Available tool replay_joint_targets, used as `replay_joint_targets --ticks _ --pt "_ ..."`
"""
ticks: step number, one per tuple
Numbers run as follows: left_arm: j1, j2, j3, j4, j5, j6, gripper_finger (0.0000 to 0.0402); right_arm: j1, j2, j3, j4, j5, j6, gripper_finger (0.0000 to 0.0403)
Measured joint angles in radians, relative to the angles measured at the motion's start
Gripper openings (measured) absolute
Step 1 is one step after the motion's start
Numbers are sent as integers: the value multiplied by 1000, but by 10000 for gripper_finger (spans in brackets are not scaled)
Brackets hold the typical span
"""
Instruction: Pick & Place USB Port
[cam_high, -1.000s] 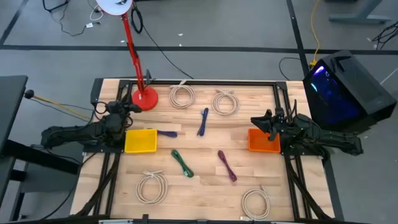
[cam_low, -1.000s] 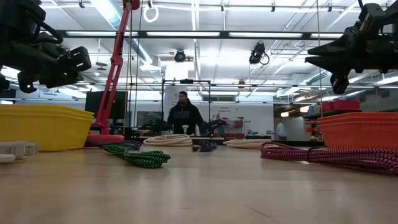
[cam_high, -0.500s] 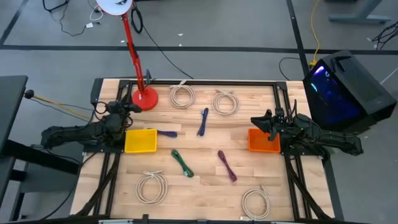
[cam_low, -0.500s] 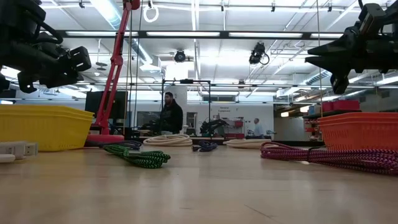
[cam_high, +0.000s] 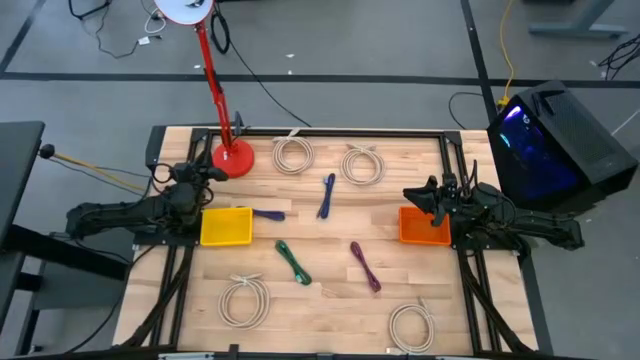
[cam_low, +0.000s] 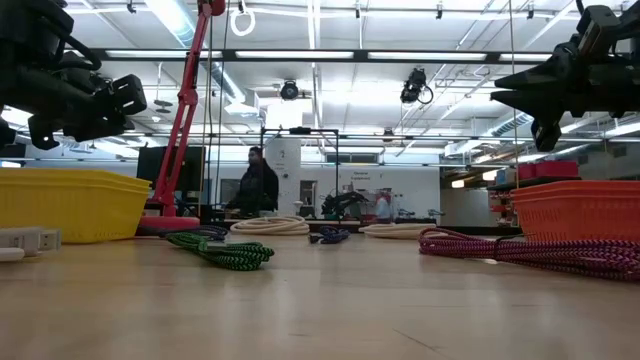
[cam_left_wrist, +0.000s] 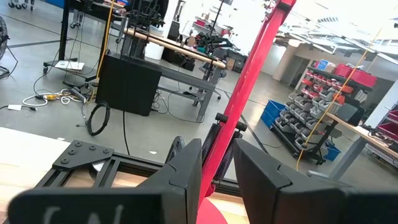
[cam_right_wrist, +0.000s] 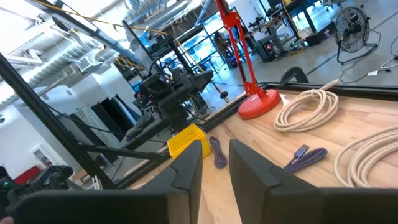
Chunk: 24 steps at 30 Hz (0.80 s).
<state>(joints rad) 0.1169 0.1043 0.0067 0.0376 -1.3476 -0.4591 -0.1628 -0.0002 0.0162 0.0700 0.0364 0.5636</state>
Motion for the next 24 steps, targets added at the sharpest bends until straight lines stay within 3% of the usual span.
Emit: replay_joint_targets --ticks 13,19,24 --pt "0 0 0 37 8 -1 99 0 0 0 0 0 0 82" --pt "0 0 0 136 154 -144 99 0 0 0 0 3 -22 82" --pt "-1 0 0 239 185 -185 99 0 0 0 24 129 -205 82"
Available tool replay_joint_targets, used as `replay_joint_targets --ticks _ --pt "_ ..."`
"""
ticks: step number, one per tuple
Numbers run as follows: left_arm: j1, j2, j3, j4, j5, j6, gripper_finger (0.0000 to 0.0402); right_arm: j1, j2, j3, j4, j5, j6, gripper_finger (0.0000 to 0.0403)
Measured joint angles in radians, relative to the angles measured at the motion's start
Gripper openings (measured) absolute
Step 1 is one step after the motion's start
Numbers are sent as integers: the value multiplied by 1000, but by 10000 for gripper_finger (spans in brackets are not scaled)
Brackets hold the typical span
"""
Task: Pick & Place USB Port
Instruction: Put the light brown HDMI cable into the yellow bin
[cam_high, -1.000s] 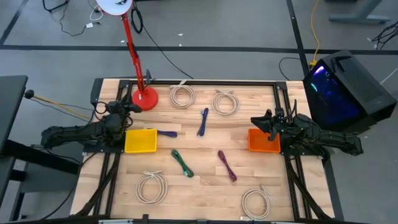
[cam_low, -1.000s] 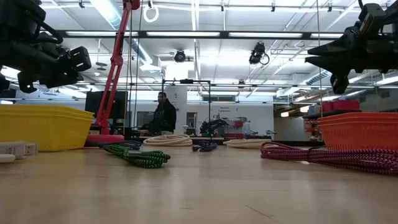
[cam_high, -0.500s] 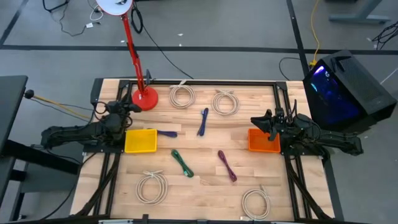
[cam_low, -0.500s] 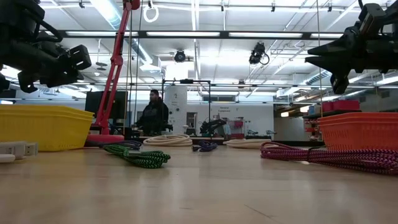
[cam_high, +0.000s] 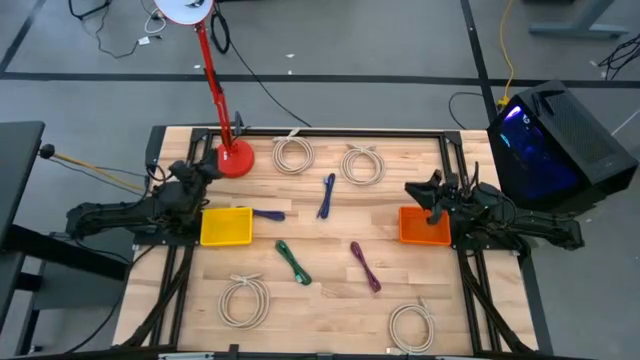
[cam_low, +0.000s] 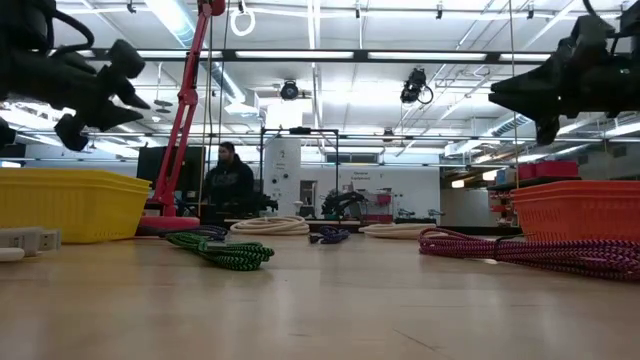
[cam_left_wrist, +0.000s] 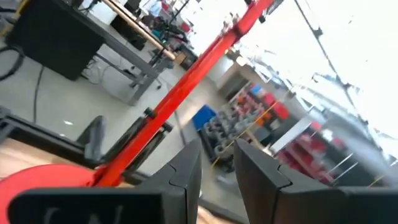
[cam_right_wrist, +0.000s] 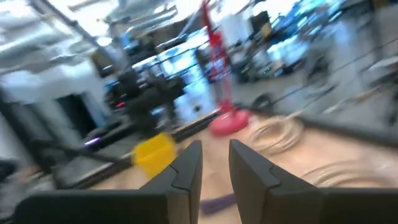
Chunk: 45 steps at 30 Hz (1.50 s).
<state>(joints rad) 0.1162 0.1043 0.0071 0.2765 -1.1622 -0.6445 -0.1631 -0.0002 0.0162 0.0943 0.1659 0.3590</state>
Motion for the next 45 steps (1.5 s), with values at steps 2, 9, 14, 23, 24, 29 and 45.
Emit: replay_joint_targets --ticks 2,9,14,23,24,29,45 --pt "0 0 0 53 8 -6 99 0 0 0 51 65 10 82" --pt "1 0 0 121 -18 -75 99 0 0 0 266 341 78 82" --pt "1 0 5 132 74 -224 99 0 2 0 454 584 206 82" --pt "1 1 8 119 446 -210 99 -7 50 41 686 406 246 82" --pt "1 1 8 120 493 -216 99 -7 73 79 737 354 208 82" --pt "0 1 10 113 756 -228 99 -7 306 462 544 119 -32 82" --pt "1 7 12 54 707 -134 99 -72 1368 1536 -363 744 -883 82"
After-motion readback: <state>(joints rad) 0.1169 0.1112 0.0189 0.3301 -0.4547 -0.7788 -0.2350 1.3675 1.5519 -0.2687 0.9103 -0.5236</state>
